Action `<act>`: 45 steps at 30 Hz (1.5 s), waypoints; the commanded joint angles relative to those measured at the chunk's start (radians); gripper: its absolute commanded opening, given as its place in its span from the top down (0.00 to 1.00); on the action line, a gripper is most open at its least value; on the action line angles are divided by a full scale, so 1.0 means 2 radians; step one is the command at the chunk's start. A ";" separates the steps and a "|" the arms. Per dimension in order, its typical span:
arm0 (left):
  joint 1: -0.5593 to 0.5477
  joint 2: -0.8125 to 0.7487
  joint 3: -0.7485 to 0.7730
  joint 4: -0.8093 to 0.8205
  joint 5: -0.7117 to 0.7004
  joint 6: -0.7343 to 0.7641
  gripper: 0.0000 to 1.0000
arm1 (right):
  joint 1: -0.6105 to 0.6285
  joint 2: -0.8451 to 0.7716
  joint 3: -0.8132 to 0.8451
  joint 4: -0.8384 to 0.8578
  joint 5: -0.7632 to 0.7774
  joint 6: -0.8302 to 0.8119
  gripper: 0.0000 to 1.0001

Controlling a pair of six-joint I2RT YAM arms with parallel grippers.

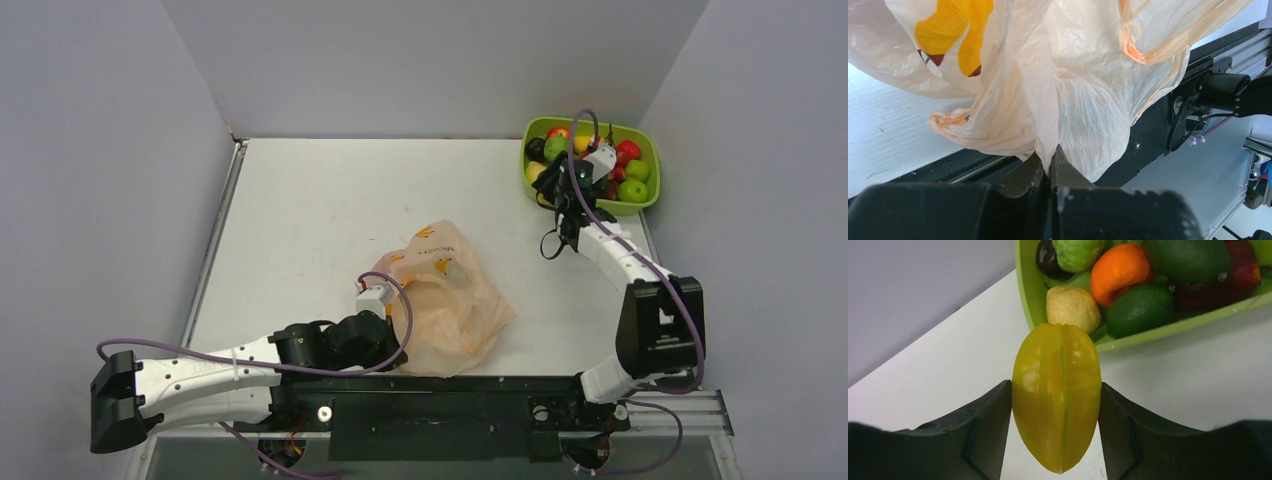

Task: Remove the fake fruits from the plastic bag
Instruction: Place the fake fruit in the bin.

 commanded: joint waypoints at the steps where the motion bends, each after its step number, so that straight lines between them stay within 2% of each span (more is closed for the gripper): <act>1: 0.002 0.007 0.021 0.022 0.011 0.008 1.00 | -0.031 0.080 0.093 0.048 -0.018 0.000 1.00; 7: 0.002 0.015 0.025 0.021 0.014 0.010 1.00 | -0.048 0.194 0.232 0.000 0.000 -0.039 1.00; 10: 0.002 0.016 0.030 0.016 0.012 0.010 1.00 | -0.051 0.256 0.316 -0.057 0.009 -0.054 1.00; 16: 0.002 0.012 0.029 0.008 0.008 0.005 1.00 | -0.052 0.303 0.367 -0.106 0.026 -0.065 0.96; 20: 0.002 0.009 0.026 0.006 0.008 0.000 1.00 | -0.052 0.303 0.357 -0.111 0.032 -0.064 0.85; 22: 0.002 0.009 0.026 0.005 0.009 -0.001 1.00 | -0.053 0.303 0.354 -0.113 0.030 -0.067 0.74; 23: 0.002 0.010 0.027 0.005 0.010 -0.001 1.00 | -0.053 0.304 0.355 -0.115 0.029 -0.072 0.65; 24: 0.001 0.011 0.029 0.004 0.010 -0.001 1.00 | -0.052 0.306 0.358 -0.118 0.027 -0.075 0.60; 25: 0.001 0.012 0.030 0.003 0.010 0.000 1.00 | -0.053 0.308 0.366 -0.126 0.025 -0.079 0.51; 29: 0.001 0.017 0.033 0.002 0.011 0.001 1.00 | -0.051 0.321 0.398 -0.162 0.017 -0.090 0.35; 33: 0.001 0.018 0.029 0.004 0.015 -0.001 1.00 | -0.051 0.308 0.397 -0.169 0.019 -0.098 0.30; 39: 0.001 0.005 0.016 0.011 0.012 -0.010 1.00 | -0.047 0.263 0.381 -0.192 0.024 -0.102 0.29; 45: 0.002 -0.011 0.007 0.011 0.010 -0.020 1.00 | -0.023 0.162 0.267 -0.177 0.020 -0.076 0.30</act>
